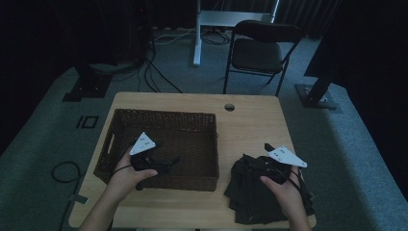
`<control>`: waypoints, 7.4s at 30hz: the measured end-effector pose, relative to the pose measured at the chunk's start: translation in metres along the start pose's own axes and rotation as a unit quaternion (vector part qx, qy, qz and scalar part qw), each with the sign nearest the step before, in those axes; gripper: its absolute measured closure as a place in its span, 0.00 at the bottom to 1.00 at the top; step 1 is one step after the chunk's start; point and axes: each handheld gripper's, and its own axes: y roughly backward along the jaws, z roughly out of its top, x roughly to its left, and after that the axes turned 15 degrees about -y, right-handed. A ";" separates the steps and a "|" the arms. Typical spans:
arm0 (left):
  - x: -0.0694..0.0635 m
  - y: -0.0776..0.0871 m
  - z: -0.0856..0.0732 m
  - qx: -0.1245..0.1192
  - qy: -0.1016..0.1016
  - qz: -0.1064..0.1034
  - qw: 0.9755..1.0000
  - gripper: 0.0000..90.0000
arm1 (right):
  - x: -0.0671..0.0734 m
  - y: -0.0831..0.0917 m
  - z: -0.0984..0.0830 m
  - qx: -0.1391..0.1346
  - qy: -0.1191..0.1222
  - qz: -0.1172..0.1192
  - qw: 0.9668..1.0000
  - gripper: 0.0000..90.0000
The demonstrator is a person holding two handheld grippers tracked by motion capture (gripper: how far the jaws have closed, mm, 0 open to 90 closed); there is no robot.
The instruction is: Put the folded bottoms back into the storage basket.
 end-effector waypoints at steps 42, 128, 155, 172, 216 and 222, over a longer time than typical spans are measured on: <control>-0.118 -0.099 0.048 -0.019 -0.044 -0.131 0.990 0.18 | -0.086 0.032 -0.034 0.007 -0.036 -0.078 0.996 0.13; -0.181 -0.240 0.011 0.104 0.004 -0.086 0.991 0.79 | -0.129 0.012 -0.083 0.162 -0.167 -0.104 0.967 0.67; -0.161 -0.197 0.077 0.062 -0.012 -0.108 0.992 0.79 | -0.111 0.045 -0.027 0.093 -0.182 -0.067 0.977 0.69; -0.127 -0.163 0.109 0.039 -0.028 -0.099 0.994 0.79 | -0.084 0.041 0.020 0.065 -0.162 -0.043 0.984 0.69; -0.014 -0.051 0.125 0.018 -0.034 -0.040 0.998 0.79 | 0.033 -0.022 0.103 0.033 -0.110 0.037 0.993 0.69; -0.002 -0.035 0.123 0.019 -0.037 -0.026 0.999 0.79 | 0.049 -0.033 0.109 0.031 -0.104 0.048 0.993 0.69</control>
